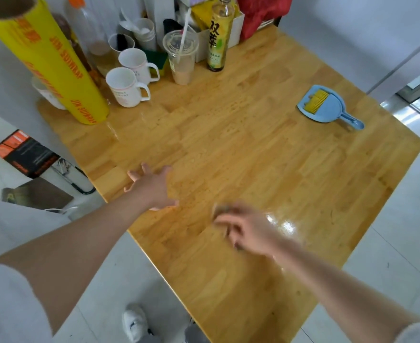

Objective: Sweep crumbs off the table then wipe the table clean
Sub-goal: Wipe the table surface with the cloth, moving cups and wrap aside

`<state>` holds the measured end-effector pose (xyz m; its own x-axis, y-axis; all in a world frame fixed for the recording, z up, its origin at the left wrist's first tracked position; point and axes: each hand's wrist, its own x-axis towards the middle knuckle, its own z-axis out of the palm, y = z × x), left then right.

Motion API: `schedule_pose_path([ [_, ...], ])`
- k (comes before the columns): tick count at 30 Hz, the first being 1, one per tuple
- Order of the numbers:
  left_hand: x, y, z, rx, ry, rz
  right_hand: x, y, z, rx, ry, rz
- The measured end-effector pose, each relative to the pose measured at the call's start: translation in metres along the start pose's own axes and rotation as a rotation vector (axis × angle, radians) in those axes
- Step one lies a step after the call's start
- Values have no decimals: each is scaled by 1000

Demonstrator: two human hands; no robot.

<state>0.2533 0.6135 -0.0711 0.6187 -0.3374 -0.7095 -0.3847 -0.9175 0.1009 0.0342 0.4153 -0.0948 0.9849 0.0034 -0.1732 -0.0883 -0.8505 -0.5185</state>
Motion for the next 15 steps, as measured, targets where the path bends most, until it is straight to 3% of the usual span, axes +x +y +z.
schedule_pose_path([
  [3, 1, 0, 1, -6, -4, -5, 18, 71, -44, 146, 446, 794],
  [5, 2, 1, 1, 2, -6, -12, 26, 66, -39, 209, 615, 1042],
  [6, 3, 1, 0, -2, -7, -14, 33, 44, -27, 185, 615, 992],
  [8, 3, 2, -1, -7, -11, -9, 39, -18, 10, 85, 438, 648],
  [10, 2, 3, -1, -5, -4, -8, 25, -78, 43, 14, 104, 144],
  [12, 0, 2, 0, -13, 5, -7, 4, -96, 51, -45, -165, -185],
  [13, -1, 3, -1, -21, 12, -3, 1, -87, 42, -62, -197, -218],
  [15, -2, 3, -1, -25, 3, 7, 5, -51, 22, -61, -64, -4],
])
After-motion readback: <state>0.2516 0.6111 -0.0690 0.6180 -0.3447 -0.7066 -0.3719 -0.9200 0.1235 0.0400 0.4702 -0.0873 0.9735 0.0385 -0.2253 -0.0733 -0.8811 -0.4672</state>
